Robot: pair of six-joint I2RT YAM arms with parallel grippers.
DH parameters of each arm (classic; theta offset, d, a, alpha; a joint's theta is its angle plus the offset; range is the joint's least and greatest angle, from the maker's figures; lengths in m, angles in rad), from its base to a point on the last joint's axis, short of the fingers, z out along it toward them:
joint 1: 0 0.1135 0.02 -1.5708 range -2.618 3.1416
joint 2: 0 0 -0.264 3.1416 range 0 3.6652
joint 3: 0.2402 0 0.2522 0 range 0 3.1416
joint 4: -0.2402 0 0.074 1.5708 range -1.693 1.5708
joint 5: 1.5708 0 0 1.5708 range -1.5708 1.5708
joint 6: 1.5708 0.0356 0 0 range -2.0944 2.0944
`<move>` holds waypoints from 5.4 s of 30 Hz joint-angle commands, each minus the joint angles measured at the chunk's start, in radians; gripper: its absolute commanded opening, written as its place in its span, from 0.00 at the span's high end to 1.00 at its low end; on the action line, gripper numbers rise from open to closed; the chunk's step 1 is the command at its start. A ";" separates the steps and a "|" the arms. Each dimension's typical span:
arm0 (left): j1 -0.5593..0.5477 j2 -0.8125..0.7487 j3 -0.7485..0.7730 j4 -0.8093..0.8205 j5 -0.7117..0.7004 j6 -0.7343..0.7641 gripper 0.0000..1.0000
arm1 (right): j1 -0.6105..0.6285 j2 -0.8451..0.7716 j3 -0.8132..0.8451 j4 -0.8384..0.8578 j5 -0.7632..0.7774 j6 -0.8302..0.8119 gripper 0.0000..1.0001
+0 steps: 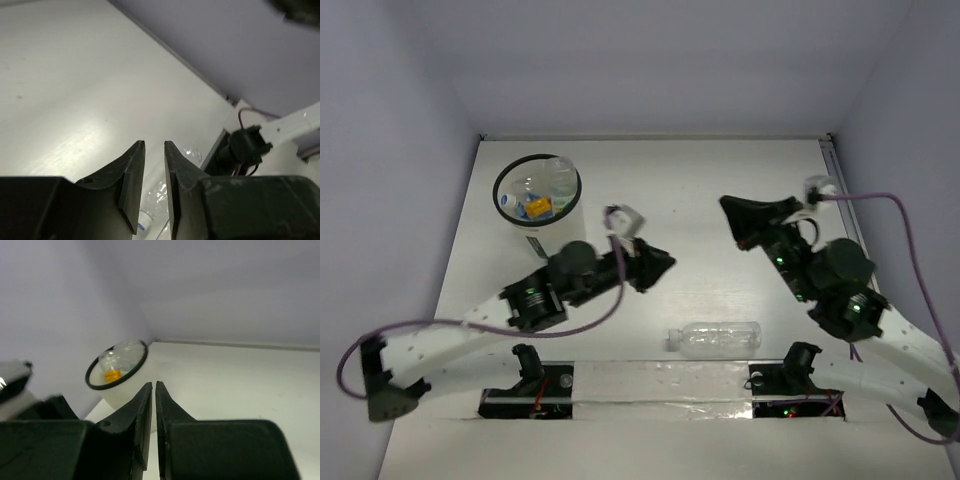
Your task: Put the plastic bottles in the bin
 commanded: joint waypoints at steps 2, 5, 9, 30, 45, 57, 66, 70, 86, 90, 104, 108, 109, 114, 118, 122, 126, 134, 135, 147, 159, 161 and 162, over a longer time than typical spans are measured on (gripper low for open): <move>-0.219 0.269 0.119 0.043 -0.166 0.161 0.77 | -0.010 -0.234 -0.002 -0.235 0.223 0.116 0.84; -0.257 0.450 0.158 0.051 -0.106 0.247 0.47 | -0.010 -0.355 0.018 -0.330 0.269 0.127 0.67; -0.306 0.637 0.244 0.055 0.000 0.321 0.16 | -0.010 -0.435 0.056 -0.448 0.311 0.125 0.42; -0.351 1.208 0.609 -0.207 0.193 0.484 0.04 | -0.010 -0.453 0.035 -0.498 0.285 0.090 0.29; -0.235 0.767 0.482 0.006 -0.179 0.380 0.53 | -0.010 -0.427 -0.031 -0.427 0.242 0.082 0.29; 0.262 0.232 0.468 0.158 -0.538 0.254 0.57 | -0.010 -0.319 -0.109 -0.252 0.130 0.068 0.29; 0.552 0.130 0.292 0.373 -0.675 0.433 0.64 | -0.010 -0.260 -0.135 -0.180 0.065 0.058 0.29; 0.641 0.119 0.178 0.497 -0.646 0.502 0.65 | -0.010 -0.254 -0.143 -0.175 0.048 0.056 0.29; 0.678 0.209 -0.038 0.793 -0.663 0.582 0.66 | -0.010 -0.289 -0.221 -0.099 -0.001 0.038 0.29; 0.617 0.263 -0.084 0.809 -0.722 0.614 0.65 | -0.010 -0.279 -0.240 -0.056 -0.016 0.036 0.29; 0.523 0.156 -0.110 0.654 -0.795 0.516 0.24 | -0.010 -0.285 -0.254 -0.022 -0.047 0.022 0.29; 0.523 0.162 -0.106 0.563 -0.795 0.493 0.14 | -0.010 -0.268 -0.252 -0.022 -0.053 0.024 0.29; 0.523 0.160 -0.104 0.539 -0.788 0.481 0.13 | -0.010 -0.268 -0.254 -0.022 -0.054 0.025 0.29; 0.523 0.079 -0.097 0.401 -0.729 0.398 0.15 | -0.010 -0.292 -0.260 -0.033 -0.051 0.027 0.29; 0.523 0.025 -0.107 0.298 -0.695 0.326 0.23 | -0.010 -0.297 -0.260 -0.042 -0.051 0.030 0.29; 0.523 0.004 -0.088 0.205 -0.686 0.289 0.12 | -0.010 -0.297 -0.261 -0.042 -0.054 0.031 0.29; 0.523 -0.038 -0.037 0.181 -0.672 0.294 0.01 | -0.010 -0.289 -0.263 -0.042 -0.062 0.033 0.29; 0.523 -0.085 0.103 0.086 -0.646 0.275 0.01 | -0.010 -0.256 -0.244 -0.047 -0.071 0.035 0.28; 0.523 -0.087 0.118 0.080 -0.640 0.275 0.01 | -0.010 -0.253 -0.243 -0.045 -0.071 0.038 0.28; 0.523 -0.220 0.268 -0.133 -0.534 0.145 0.01 | -0.010 -0.251 -0.211 -0.051 -0.064 0.035 0.39; 0.523 -0.400 0.213 -0.307 -0.548 0.042 0.01 | -0.010 -0.323 -0.189 -0.116 0.005 0.021 0.78; 0.523 -0.400 0.239 -0.336 -0.545 0.022 0.01 | -0.010 -0.312 -0.189 -0.111 0.004 0.025 0.72; 0.523 -0.407 0.248 -0.343 -0.534 0.016 0.01 | -0.010 -0.312 -0.194 -0.105 0.004 0.027 0.69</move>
